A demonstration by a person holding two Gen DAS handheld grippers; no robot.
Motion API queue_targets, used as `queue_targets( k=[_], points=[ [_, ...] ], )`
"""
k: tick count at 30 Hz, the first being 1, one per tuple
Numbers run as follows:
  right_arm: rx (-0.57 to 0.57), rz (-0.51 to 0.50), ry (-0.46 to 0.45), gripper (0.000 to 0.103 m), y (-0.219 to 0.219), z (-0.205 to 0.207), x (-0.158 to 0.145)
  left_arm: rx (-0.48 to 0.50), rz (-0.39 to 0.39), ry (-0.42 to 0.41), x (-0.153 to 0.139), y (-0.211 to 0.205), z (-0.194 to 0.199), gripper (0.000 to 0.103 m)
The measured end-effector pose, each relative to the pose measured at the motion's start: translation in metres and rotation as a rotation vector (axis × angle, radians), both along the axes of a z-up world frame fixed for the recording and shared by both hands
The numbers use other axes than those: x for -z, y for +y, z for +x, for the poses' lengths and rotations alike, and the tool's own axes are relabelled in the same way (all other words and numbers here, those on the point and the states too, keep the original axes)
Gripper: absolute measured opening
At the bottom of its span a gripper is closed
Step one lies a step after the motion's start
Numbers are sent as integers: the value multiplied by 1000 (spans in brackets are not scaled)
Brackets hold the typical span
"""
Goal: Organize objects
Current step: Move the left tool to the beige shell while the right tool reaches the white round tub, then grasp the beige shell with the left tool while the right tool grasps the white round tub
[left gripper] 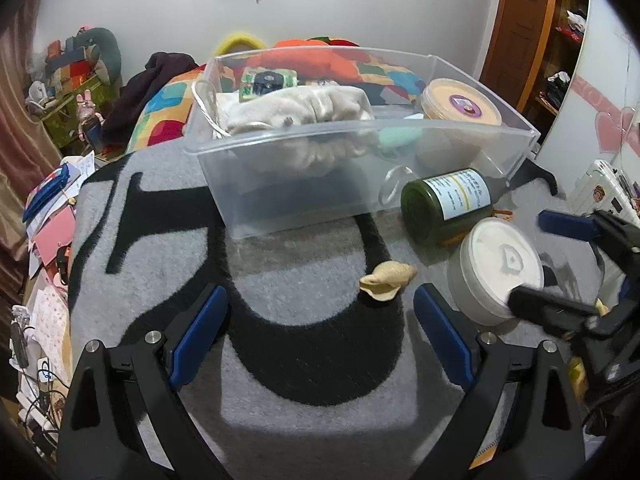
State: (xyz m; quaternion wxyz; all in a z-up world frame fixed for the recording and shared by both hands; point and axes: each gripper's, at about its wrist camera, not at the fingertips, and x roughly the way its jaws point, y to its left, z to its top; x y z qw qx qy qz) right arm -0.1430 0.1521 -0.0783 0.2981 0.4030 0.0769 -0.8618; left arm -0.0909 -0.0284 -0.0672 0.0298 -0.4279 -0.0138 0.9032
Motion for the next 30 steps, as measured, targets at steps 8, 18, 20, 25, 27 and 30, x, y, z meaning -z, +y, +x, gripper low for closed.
queue_targets(
  k=[8,18,20,25,27,30],
  points=[
    [-28,-11,-62,97,-9,-7,21,28,-16,-5,2,5,0,74],
    [-84,-20,-24,64,-19,1,18,86,-30,-12,2,25,-3,62],
    [-73,-26,-28,64,-14,0,18,92,-33,-13,2,26,-6,60],
    [-45,-27,-28,64,0,0,18,83,-58,-11,3,34,-9,51],
    [-31,-32,-31,64,6,-1,16,81,-64,-6,2,36,-11,41],
    [-6,-43,-33,64,17,-2,14,81,-53,-3,2,37,-11,22]
  ],
)
